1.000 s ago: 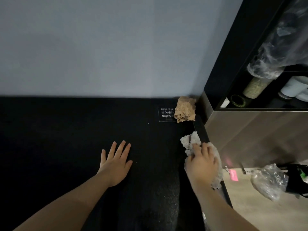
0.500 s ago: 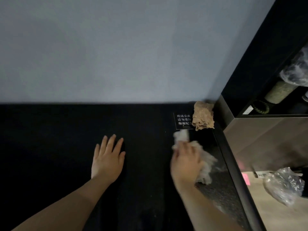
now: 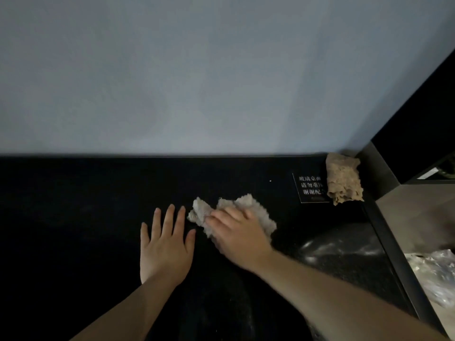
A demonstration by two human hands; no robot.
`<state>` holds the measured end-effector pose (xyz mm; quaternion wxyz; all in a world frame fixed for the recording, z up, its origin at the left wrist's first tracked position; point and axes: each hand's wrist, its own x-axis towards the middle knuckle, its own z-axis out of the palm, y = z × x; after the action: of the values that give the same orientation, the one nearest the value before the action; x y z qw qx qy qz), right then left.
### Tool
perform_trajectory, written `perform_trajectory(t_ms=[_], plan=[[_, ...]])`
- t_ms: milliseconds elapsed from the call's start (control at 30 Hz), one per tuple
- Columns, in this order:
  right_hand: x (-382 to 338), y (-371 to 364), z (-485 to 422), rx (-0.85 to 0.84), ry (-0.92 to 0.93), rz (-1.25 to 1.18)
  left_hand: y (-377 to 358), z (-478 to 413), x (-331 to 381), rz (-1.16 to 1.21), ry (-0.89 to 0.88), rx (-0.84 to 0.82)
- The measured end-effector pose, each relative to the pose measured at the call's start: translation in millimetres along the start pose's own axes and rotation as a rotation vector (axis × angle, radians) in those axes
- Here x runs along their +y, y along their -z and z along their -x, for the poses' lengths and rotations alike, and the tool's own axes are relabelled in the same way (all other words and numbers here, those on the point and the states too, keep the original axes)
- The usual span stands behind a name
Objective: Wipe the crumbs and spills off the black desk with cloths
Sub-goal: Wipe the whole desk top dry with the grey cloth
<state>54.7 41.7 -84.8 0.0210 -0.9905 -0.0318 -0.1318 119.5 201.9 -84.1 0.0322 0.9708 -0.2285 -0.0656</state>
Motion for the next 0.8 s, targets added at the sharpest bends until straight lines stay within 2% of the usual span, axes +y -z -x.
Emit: perform_trajectory(t_ms=[33, 67, 100, 133, 167, 200, 233, 267, 300, 333, 400, 433, 467, 500, 533, 567, 633, 667, 700, 733, 800], plan=[[23.8, -0.7, -8.2, 0.029, -0.003, 0.08, -1.1, 0.2, -1.0, 0.015, -0.009, 0.018], [51.8, 3.0, -14.9, 0.049, -0.185, 0.182, -3.2, 0.4, -2.4, 0.02, -0.016, 0.027], [83.6, 6.5, -20.0, 0.053, -0.483, 0.25, -5.9, 0.4, -3.7, 0.025, -0.024, 0.043], [113.7, 10.7, -20.2, 0.058, -0.814, 0.191, -8.3, 0.4, -4.6, 0.032, -0.028, 0.062], [132.3, 15.4, -18.7, 0.078, -1.068, 0.087, -9.4, -0.5, -5.0, 0.034, -0.023, 0.06], [139.2, 18.0, -23.2, 0.078, -1.211, 0.007, -8.9, -2.0, -4.2, 0.041, -0.01, 0.057], [134.2, 13.9, -33.8, 0.071, -1.238, 0.029, -10.0, -2.6, -4.4, 0.04, -0.004, 0.046], [119.3, 7.8, -48.3, 0.053, -1.163, 0.054, -11.6, -2.9, -4.8, 0.034, -0.015, 0.051], [94.0, 3.0, -61.7, 0.077, -1.008, 0.023, -13.1, -3.3, -5.8, 0.043, -0.031, 0.069], [65.2, -4.3, -70.0, 0.099, -0.769, -0.047, -13.5, -3.5, -6.7, 0.051, -0.032, 0.074], [14.4, -14.7, -68.0, -0.016, -0.185, -0.217, -13.2, -4.9, -7.0, 0.032, -0.023, 0.076], [8.9, -12.6, -63.4, -0.082, 0.046, -0.231, -11.4, -5.0, -6.0, 0.015, -0.017, 0.05], [23.6, -12.5, -61.3, -0.094, 0.169, -0.159, -9.4, -4.6, -5.2, 0.017, -0.007, 0.032], [46.8, -13.5, -60.2, -0.063, 0.127, -0.021, -9.0, -4.6, -4.9, 0.014, -0.003, 0.019], [73.1, -12.3, -58.9, -0.019, -0.104, 0.077, -10.8, -4.5, -5.5, 0.01, -0.011, 0.02], [104.0, -12.4, -56.3, 0.063, -0.43, 0.142, -12.5, -4.2, -6.4, 0.016, -0.02, 0.036], [147.9, -1.8, -43.6, 0.17, -1.058, 0.052, -11.8, -4.1, -6.3, 0.038, -0.024, 0.072], [151.5, 1.5, -41.6, 0.176, -1.208, -0.004, -11.6, -4.2, -6.5, 0.035, -0.026, 0.079], [145.6, -1.8, -43.5, 0.148, -1.225, 0.01, -10.8, -4.5, -6.6, 0.036, -0.026, 0.08], [132.5, -4.1, -50.2, 0.126, -1.153, 0.009, -9.5, -4.5, -6.0, 0.038, -0.024, 0.075], [95.3, -10.6, -62.5, 0.151, -0.856, -0.066, -8.9, -5.5, -6.4, 0.032, -0.02, 0.062]])
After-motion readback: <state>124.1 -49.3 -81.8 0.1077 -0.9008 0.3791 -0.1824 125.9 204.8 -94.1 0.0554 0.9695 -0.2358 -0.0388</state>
